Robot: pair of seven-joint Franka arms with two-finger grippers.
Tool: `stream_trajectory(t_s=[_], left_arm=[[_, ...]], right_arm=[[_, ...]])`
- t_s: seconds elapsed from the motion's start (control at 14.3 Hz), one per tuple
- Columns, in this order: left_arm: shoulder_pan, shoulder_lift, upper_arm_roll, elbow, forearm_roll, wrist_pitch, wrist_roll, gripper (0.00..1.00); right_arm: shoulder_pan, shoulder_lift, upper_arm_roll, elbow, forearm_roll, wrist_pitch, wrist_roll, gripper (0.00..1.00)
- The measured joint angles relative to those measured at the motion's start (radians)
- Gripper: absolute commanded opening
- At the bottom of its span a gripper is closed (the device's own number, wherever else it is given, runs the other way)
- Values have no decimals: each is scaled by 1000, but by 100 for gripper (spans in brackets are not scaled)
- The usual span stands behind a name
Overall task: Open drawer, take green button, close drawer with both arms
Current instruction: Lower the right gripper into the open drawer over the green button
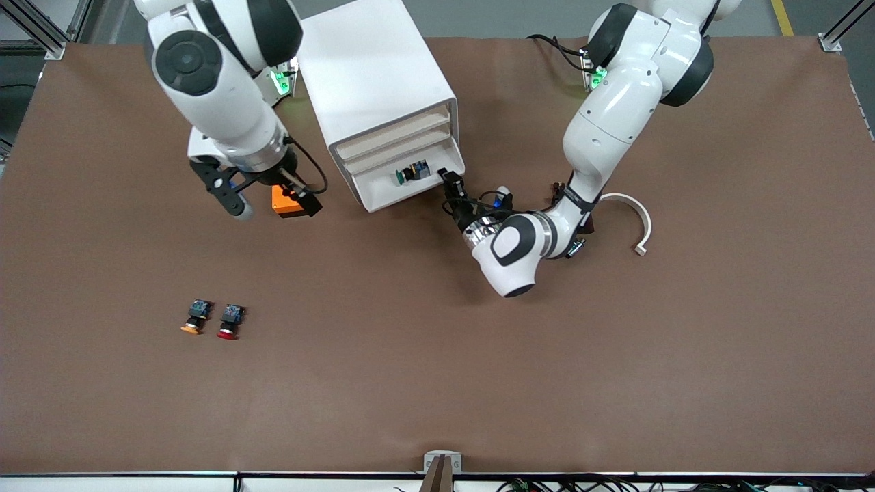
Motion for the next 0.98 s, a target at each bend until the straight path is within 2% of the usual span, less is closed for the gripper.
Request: stream_trajectory(t_s=[0.21, 0.28, 0.35, 0.56, 0.63, 0.98], left_arm=[[39, 7, 3, 0, -29, 2, 1, 17], [43, 8, 4, 1, -33, 3, 1, 21], [45, 9, 5, 1, -36, 4, 1, 30], [45, 9, 5, 4, -39, 6, 9, 90], [45, 9, 5, 5, -39, 6, 11, 100], [57, 9, 5, 9, -40, 14, 18, 100]], right_arm=[[81, 14, 0, -9, 0, 43, 144, 100], [108, 28, 0, -12, 0, 59, 186, 100], [136, 49, 0, -14, 0, 81, 232, 100], [220, 139, 0, -17, -1, 182, 382, 100], [248, 171, 0, -17, -1, 214, 421, 100], [329, 301, -1, -16, -2, 307, 526, 100]])
